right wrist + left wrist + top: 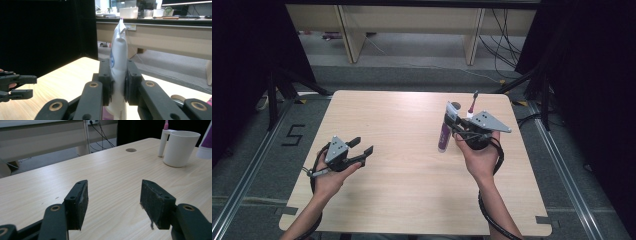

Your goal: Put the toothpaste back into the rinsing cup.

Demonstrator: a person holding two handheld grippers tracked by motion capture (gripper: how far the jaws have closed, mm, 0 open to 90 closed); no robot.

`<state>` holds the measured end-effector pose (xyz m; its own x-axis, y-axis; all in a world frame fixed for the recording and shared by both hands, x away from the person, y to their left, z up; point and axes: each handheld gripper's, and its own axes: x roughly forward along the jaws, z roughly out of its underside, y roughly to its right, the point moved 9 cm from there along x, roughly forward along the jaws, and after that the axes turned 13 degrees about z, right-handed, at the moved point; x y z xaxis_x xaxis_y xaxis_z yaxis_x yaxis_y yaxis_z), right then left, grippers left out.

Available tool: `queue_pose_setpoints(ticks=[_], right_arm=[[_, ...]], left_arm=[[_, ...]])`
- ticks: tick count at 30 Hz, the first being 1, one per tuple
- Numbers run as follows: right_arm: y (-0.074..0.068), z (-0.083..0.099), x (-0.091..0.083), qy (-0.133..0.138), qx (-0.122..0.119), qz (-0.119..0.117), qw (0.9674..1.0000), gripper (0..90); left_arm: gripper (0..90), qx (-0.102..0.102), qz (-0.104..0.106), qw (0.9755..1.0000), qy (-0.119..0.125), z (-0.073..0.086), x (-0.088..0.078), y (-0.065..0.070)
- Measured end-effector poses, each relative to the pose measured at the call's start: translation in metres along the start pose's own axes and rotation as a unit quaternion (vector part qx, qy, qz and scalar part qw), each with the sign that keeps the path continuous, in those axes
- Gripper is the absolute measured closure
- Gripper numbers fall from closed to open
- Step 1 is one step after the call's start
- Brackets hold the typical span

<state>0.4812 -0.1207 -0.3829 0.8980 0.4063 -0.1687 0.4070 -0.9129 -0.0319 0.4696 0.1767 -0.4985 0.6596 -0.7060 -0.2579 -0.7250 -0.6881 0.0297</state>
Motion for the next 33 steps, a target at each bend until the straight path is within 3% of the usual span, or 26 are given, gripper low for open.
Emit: queue_pose_setpoints(ticks=[14, 25, 29, 33], right_arm=[[0.018, -0.008, -0.005, 0.003, -0.001, 0.024, 0.9997, 79.1], [0.033, -0.016, -0.007, 0.000, 0.004, 0.041, 0.9991, 79.0], [0.041, -0.021, -0.007, 0.010, -0.008, 0.050, 0.9987, 79.0], [0.045, -0.026, -0.009, 0.010, -0.001, 0.057, 0.9983, 79.0]], left_arm=[[38.7, -0.021, -0.034, 0.9991, 0.011, 0.026, -0.012, -0.016], [38.2, -0.024, -0.040, 0.9986, 0.025, 0.034, -0.011, -0.020], [38.0, -0.021, -0.040, 0.9984, 0.033, 0.035, -0.010, -0.020], [37.9, -0.022, -0.043, 0.9985, 0.027, 0.037, -0.009, -0.021]])
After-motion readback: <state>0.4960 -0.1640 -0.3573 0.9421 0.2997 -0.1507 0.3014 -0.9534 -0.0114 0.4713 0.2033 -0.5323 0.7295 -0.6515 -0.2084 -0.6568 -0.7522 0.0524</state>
